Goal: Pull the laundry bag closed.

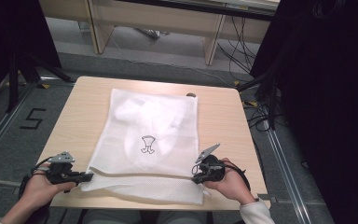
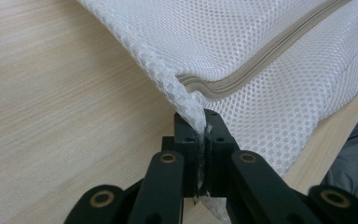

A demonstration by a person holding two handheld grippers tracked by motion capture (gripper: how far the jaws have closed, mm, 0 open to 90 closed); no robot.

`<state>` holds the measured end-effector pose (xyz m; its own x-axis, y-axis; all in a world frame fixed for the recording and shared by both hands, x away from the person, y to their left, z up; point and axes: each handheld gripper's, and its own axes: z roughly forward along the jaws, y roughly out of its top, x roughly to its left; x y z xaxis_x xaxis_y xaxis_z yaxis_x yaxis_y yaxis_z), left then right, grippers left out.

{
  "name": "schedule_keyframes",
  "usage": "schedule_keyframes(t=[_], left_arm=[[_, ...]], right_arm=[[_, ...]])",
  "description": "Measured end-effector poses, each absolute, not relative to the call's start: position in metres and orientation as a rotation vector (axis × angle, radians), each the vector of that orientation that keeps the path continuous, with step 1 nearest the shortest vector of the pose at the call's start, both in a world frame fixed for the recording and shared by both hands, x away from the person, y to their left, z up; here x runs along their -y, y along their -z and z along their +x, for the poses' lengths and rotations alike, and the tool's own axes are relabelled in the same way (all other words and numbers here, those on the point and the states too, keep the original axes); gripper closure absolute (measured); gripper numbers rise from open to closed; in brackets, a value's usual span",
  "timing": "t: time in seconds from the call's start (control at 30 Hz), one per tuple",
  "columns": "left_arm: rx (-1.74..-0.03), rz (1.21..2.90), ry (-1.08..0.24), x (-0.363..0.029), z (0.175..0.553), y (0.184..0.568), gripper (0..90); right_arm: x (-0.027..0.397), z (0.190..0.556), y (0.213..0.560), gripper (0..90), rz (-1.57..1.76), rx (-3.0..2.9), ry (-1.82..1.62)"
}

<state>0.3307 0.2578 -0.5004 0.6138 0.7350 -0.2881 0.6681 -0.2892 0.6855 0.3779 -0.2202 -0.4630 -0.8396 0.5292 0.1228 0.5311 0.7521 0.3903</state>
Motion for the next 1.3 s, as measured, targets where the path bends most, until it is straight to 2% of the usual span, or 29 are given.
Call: schedule_keyframes(t=[0.6,0.67,0.77,0.9,0.93,0.97,1.0,1.13,1.3], left_arm=[[-1.090,2.039,-0.106,-0.259,0.331,0.501,85.0],[-1.084,2.062,-0.104,-0.261,0.332,0.500,84.6],[-1.103,2.021,-0.121,-0.260,0.331,0.502,82.5],[-1.103,2.030,-0.127,-0.260,0.330,0.501,74.5],[-1.078,2.045,-0.157,-0.262,0.329,0.499,70.7],[-1.087,2.006,-0.182,-0.261,0.328,0.500,61.5],[-1.078,2.025,-0.199,-0.264,0.328,0.498,61.5],[-1.079,1.925,-0.263,-0.271,0.328,0.494,44.9],[-1.111,1.894,-0.298,-0.275,0.330,0.496,36.2]], right_arm=[[0.221,0.379,0.473,80.8,-0.903,2.953,0.589],[0.223,0.379,0.472,76.2,-0.904,2.952,0.614],[0.227,0.380,0.471,61.1,-0.999,2.923,0.717],[0.233,0.385,0.469,53.6,-1.112,2.901,0.876],[0.234,0.387,0.470,52.3,-1.130,2.904,0.942],[0.234,0.385,0.467,50.4,-1.226,2.870,0.973],[0.234,0.385,0.467,50.4,-1.226,2.870,0.973],[0.237,0.388,0.468,48.8,-1.230,2.898,1.011],[0.236,0.387,0.471,50.8,-1.287,2.949,1.024]])
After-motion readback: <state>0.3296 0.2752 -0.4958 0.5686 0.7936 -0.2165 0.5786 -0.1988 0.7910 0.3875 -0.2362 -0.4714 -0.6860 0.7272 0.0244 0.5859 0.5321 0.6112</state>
